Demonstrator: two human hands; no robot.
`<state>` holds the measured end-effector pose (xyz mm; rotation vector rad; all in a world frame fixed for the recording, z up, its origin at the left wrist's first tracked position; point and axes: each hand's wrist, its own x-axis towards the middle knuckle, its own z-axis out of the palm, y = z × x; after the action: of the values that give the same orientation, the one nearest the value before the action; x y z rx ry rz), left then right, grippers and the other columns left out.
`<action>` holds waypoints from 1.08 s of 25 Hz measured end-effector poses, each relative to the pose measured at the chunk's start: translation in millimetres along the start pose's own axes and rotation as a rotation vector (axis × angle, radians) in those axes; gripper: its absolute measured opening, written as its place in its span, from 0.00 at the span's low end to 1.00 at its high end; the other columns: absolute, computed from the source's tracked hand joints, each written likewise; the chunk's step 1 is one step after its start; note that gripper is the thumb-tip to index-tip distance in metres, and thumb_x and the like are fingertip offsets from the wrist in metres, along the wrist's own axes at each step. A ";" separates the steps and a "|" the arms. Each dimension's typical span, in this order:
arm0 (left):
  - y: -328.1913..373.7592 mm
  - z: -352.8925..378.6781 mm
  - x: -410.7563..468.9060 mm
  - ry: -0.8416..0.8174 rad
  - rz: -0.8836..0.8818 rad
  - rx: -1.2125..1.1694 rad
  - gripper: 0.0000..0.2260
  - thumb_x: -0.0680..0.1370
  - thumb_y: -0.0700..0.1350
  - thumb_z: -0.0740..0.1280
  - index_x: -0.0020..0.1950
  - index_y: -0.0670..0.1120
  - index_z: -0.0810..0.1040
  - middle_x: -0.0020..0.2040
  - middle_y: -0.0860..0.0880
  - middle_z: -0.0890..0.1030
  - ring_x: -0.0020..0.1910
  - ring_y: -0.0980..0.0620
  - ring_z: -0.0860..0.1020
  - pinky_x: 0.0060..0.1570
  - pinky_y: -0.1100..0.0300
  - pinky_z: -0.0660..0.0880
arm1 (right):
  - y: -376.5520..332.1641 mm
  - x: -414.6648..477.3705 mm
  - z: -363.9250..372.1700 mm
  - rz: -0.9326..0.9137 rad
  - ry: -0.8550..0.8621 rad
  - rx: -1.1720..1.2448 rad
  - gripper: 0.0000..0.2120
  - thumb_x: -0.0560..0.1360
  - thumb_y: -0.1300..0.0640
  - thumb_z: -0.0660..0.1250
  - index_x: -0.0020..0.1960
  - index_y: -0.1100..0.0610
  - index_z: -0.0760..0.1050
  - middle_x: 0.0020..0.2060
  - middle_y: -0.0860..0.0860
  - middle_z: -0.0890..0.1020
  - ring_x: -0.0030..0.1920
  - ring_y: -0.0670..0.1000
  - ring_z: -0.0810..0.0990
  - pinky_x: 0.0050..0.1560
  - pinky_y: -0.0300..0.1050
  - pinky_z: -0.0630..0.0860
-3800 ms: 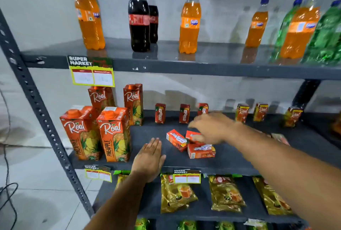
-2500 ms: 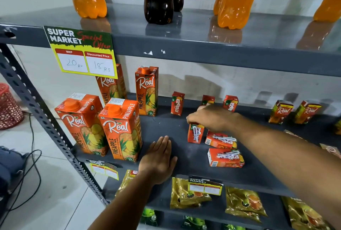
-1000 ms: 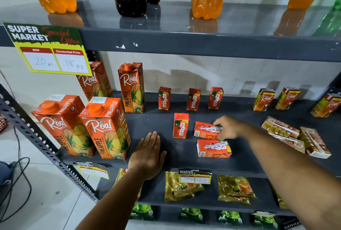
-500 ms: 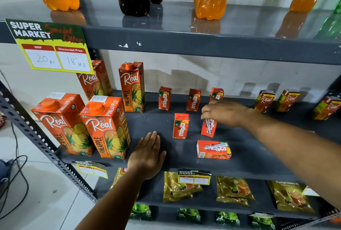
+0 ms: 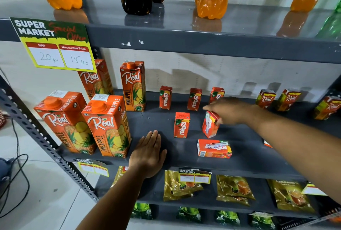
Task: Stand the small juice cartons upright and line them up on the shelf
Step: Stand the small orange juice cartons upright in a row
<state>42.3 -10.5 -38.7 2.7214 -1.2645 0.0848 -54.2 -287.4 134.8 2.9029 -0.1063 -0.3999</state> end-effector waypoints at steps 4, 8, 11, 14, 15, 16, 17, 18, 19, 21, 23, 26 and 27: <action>0.0 0.1 0.2 -0.006 0.000 0.006 0.32 0.79 0.61 0.42 0.77 0.43 0.46 0.79 0.45 0.47 0.77 0.49 0.44 0.71 0.57 0.38 | -1.8 10.9 5.0 0.285 -0.020 0.106 0.28 0.69 0.32 0.64 0.55 0.55 0.74 0.50 0.53 0.82 0.46 0.55 0.79 0.49 0.51 0.78; 0.3 -1.0 -0.4 -0.008 -0.001 0.001 0.31 0.80 0.60 0.43 0.77 0.43 0.46 0.79 0.45 0.47 0.77 0.49 0.44 0.71 0.57 0.38 | -13.6 14.3 12.2 0.442 -0.005 0.146 0.29 0.70 0.28 0.56 0.40 0.54 0.74 0.39 0.51 0.80 0.40 0.52 0.78 0.41 0.47 0.75; 1.3 -2.5 -0.7 -0.007 0.000 -0.006 0.31 0.80 0.60 0.43 0.77 0.43 0.46 0.79 0.45 0.47 0.77 0.49 0.44 0.71 0.56 0.38 | -16.0 10.1 8.9 0.471 0.029 0.203 0.35 0.68 0.24 0.53 0.51 0.54 0.76 0.49 0.52 0.82 0.47 0.54 0.80 0.46 0.49 0.77; 1.1 -4.0 -1.4 -0.009 0.008 -0.010 0.31 0.80 0.60 0.44 0.77 0.43 0.46 0.79 0.45 0.47 0.77 0.49 0.43 0.71 0.56 0.38 | -6.5 -15.2 4.1 0.439 0.346 0.431 0.30 0.69 0.27 0.57 0.57 0.50 0.71 0.50 0.49 0.80 0.51 0.56 0.79 0.46 0.50 0.77; 1.2 -3.9 -1.6 -0.006 0.009 -0.008 0.30 0.80 0.59 0.44 0.77 0.42 0.46 0.79 0.45 0.47 0.77 0.49 0.44 0.71 0.56 0.38 | -1.7 -27.6 11.4 0.414 0.436 0.538 0.21 0.70 0.32 0.62 0.50 0.48 0.73 0.44 0.47 0.80 0.46 0.54 0.80 0.40 0.47 0.75; 1.3 -3.7 -1.5 -0.002 0.010 -0.007 0.30 0.80 0.59 0.44 0.77 0.42 0.47 0.79 0.45 0.47 0.77 0.48 0.44 0.71 0.56 0.38 | 1.5 -40.6 21.0 0.393 0.442 0.621 0.14 0.69 0.37 0.67 0.43 0.47 0.73 0.39 0.44 0.80 0.43 0.52 0.80 0.36 0.44 0.72; 1.5 -3.6 -1.3 0.001 0.010 -0.010 0.30 0.81 0.59 0.44 0.77 0.42 0.47 0.79 0.45 0.47 0.77 0.48 0.44 0.71 0.56 0.38 | 1.5 -52.3 34.2 0.367 0.353 0.672 0.11 0.69 0.41 0.70 0.40 0.47 0.74 0.38 0.43 0.80 0.42 0.51 0.80 0.36 0.43 0.72; 1.8 -3.4 -0.8 0.000 0.010 -0.012 0.30 0.81 0.59 0.44 0.77 0.42 0.46 0.79 0.45 0.47 0.77 0.48 0.44 0.71 0.56 0.38 | -2.6 -62.2 50.3 0.345 0.201 0.687 0.10 0.68 0.44 0.73 0.43 0.46 0.76 0.43 0.43 0.81 0.45 0.50 0.80 0.40 0.43 0.73; 1.9 -3.2 -0.2 -0.006 0.010 -0.011 0.30 0.80 0.59 0.44 0.77 0.42 0.46 0.79 0.45 0.47 0.77 0.49 0.43 0.71 0.56 0.38 | -9.5 -69.1 64.8 0.325 0.053 0.655 0.15 0.68 0.45 0.74 0.51 0.47 0.76 0.51 0.44 0.80 0.51 0.49 0.79 0.47 0.43 0.74; 2.0 -2.7 0.3 -0.017 0.007 -0.004 0.30 0.80 0.59 0.43 0.77 0.42 0.45 0.79 0.45 0.46 0.77 0.49 0.43 0.71 0.56 0.37 | -21.0 -71.2 90.6 0.319 -0.065 0.576 0.32 0.68 0.46 0.75 0.68 0.50 0.69 0.62 0.47 0.74 0.60 0.50 0.74 0.57 0.45 0.72; 2.4 -3.0 0.2 -0.022 0.004 0.001 0.30 0.80 0.59 0.43 0.77 0.42 0.45 0.79 0.45 0.45 0.77 0.49 0.42 0.71 0.56 0.37 | -26.2 -70.0 98.9 0.325 -0.025 0.630 0.33 0.69 0.48 0.75 0.70 0.49 0.66 0.63 0.48 0.75 0.59 0.49 0.74 0.57 0.45 0.71; 2.9 -2.7 -0.1 -0.025 0.001 0.002 0.30 0.81 0.59 0.44 0.77 0.41 0.45 0.79 0.45 0.46 0.77 0.49 0.42 0.72 0.56 0.38 | -10.0 -76.5 88.2 0.253 -0.031 0.578 0.25 0.67 0.50 0.75 0.62 0.46 0.72 0.56 0.46 0.78 0.54 0.48 0.76 0.53 0.45 0.74; 2.9 -2.4 0.0 -0.022 0.000 0.004 0.30 0.81 0.59 0.44 0.77 0.41 0.45 0.79 0.45 0.46 0.77 0.49 0.42 0.72 0.55 0.39 | -0.1 -79.3 80.6 0.226 -0.026 0.493 0.24 0.67 0.50 0.75 0.61 0.45 0.73 0.56 0.46 0.77 0.54 0.49 0.77 0.52 0.46 0.74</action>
<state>40.0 -12.0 -36.0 2.7335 -1.2708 0.0577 -152.4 -295.2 79.5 3.3090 -0.6118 -0.4204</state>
